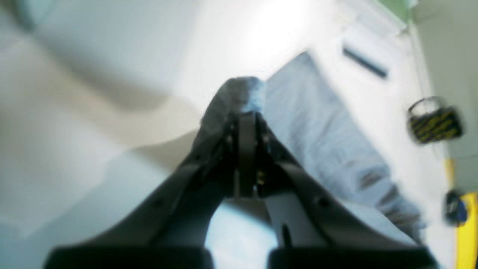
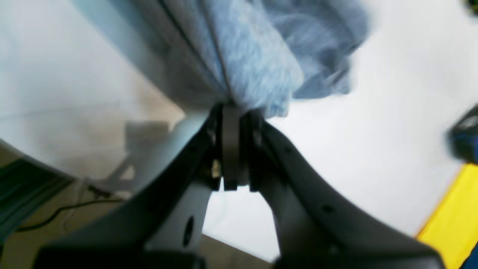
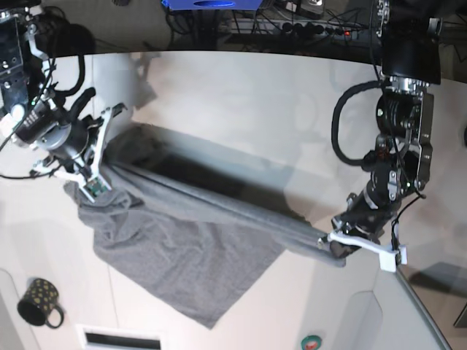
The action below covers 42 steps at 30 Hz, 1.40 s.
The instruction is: Layout the t-shirt on the table in an organized manner, then fold the t-shirt properly
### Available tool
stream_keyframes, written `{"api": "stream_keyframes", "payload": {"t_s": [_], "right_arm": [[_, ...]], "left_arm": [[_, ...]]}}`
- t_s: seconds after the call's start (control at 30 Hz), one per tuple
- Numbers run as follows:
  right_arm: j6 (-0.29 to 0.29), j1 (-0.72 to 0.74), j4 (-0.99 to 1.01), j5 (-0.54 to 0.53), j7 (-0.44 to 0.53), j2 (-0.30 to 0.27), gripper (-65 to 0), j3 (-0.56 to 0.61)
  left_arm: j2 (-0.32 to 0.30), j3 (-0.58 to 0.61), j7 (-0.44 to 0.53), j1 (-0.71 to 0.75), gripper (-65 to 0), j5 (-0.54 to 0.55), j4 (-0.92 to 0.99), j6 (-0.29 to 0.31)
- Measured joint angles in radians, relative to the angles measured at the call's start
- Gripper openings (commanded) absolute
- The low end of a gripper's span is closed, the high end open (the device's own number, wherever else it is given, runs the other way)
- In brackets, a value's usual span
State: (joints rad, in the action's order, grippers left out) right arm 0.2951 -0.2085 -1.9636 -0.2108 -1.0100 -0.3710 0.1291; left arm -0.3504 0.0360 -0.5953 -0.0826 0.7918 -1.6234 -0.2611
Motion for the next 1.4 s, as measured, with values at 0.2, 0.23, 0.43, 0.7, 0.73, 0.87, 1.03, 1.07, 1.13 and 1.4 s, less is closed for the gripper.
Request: {"api": "stream_keyframes", "payload": {"t_s": [0.2, 0.23, 0.43, 0.7, 0.73, 0.87, 1.03, 1.07, 1.13, 1.4], "right_arm": [[0.001, -0.014, 0.191, -0.001, 0.061, 0.037, -64.8, 0.030], [0.001, -0.004, 0.216, -0.008, 0.069, 0.043, -64.8, 0.032], [0.000, 0.120, 0.254, 0.017, -0.014, 0.056, -64.8, 0.174], [-0.001, 0.142, 0.351, 0.020, -0.016, 0.270, -57.9, 0.222], [-0.001, 0.145, 0.373, 0.027, -0.009, 0.284, -51.0, 0.222], [0.000, 0.126, 0.364, 0.034, -0.011, 0.309, -21.0, 0.218], [0.000, -0.048, 0.117, 0.024, 0.195, 0.378, -15.0, -0.170], [-0.011, -0.060, 0.122, 0.043, 0.223, 0.410, -15.0, -0.268], [-0.019, -0.060, 0.173, 0.047, 0.233, 0.449, -14.9, -0.406], [0.154, -0.002, 0.488, -0.158, 0.238, 0.470, -14.7, -0.530]], "left_arm": [[-0.025, 0.003, 0.000, 0.178, -65.0, -0.089, 0.017, 0.003], [-0.025, 0.003, -0.003, 0.197, -65.0, -0.128, 0.021, 0.002], [-0.003, -0.012, 0.015, 0.239, -65.0, -0.220, 0.014, 0.002], [-0.010, -0.180, 0.023, 0.222, -65.0, -0.238, 0.019, -0.005], [-0.012, -0.185, 0.023, 0.214, -65.0, -0.238, 0.019, -0.005], [-0.013, -0.187, 0.023, 0.209, -65.0, -0.238, 0.019, -0.002], [-0.015, -0.192, 0.016, 0.216, -65.0, -0.238, 0.020, -0.005], [-0.016, -0.192, 0.018, 0.214, -65.0, -0.238, 0.020, -0.005], [-0.015, -0.192, 0.019, 0.213, -65.0, -0.238, 0.020, -0.004], [-0.016, -0.192, 0.019, 0.227, -65.0, -0.238, 0.020, -0.005]]}}
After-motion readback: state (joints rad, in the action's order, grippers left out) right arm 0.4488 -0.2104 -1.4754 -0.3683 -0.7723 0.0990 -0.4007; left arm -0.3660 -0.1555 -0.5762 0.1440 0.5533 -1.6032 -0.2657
